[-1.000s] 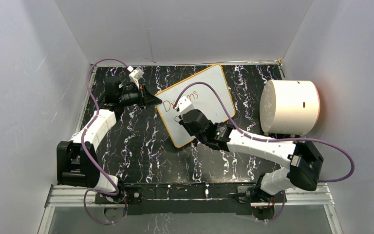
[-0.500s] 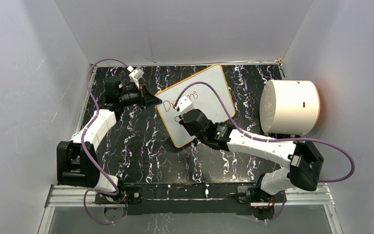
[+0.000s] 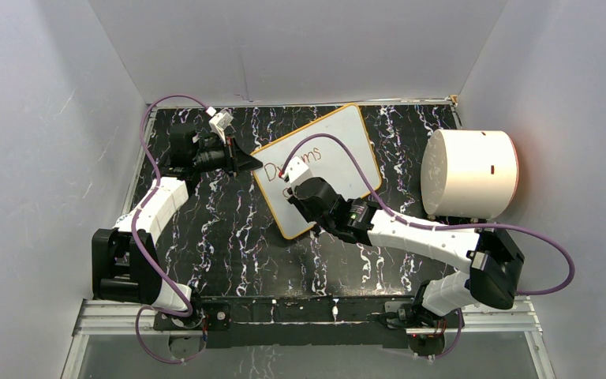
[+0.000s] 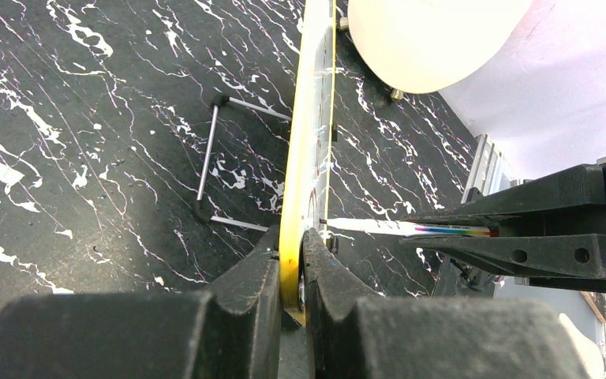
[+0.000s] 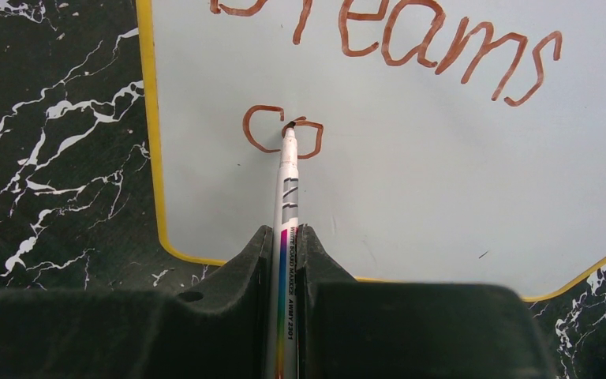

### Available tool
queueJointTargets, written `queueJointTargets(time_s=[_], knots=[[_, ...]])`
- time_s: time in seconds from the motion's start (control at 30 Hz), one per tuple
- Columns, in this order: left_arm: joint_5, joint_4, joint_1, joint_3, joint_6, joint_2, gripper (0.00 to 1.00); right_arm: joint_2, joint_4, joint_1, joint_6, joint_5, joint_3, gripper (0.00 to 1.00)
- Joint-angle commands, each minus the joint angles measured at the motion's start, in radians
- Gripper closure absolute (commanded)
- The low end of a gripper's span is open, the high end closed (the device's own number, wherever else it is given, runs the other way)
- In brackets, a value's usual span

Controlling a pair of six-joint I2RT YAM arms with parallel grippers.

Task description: Write a sentence on the whiteboard

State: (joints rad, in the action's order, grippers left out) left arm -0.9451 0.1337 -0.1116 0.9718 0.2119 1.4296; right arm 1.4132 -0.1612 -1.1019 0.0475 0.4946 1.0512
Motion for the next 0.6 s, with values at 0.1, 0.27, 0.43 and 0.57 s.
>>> queueJointTargets(time_s=[0.1,0.27,0.43,0.57], knots=[[0.117,-0.114,-0.022,-0.028,-0.091,0.037,1.00,0.000,0.027,-0.004,0.005,0.005,0.043,1.00],[0.118,-0.112,-0.022,-0.028,-0.091,0.037,1.00,-0.038,0.017,-0.003,0.009,0.057,0.025,1.00],[0.118,-0.113,-0.022,-0.028,-0.092,0.035,1.00,-0.072,0.010,0.002,0.000,0.079,0.010,1.00],[0.121,-0.115,-0.022,-0.029,-0.094,0.035,1.00,-0.071,0.007,0.008,-0.001,0.085,0.004,1.00]])
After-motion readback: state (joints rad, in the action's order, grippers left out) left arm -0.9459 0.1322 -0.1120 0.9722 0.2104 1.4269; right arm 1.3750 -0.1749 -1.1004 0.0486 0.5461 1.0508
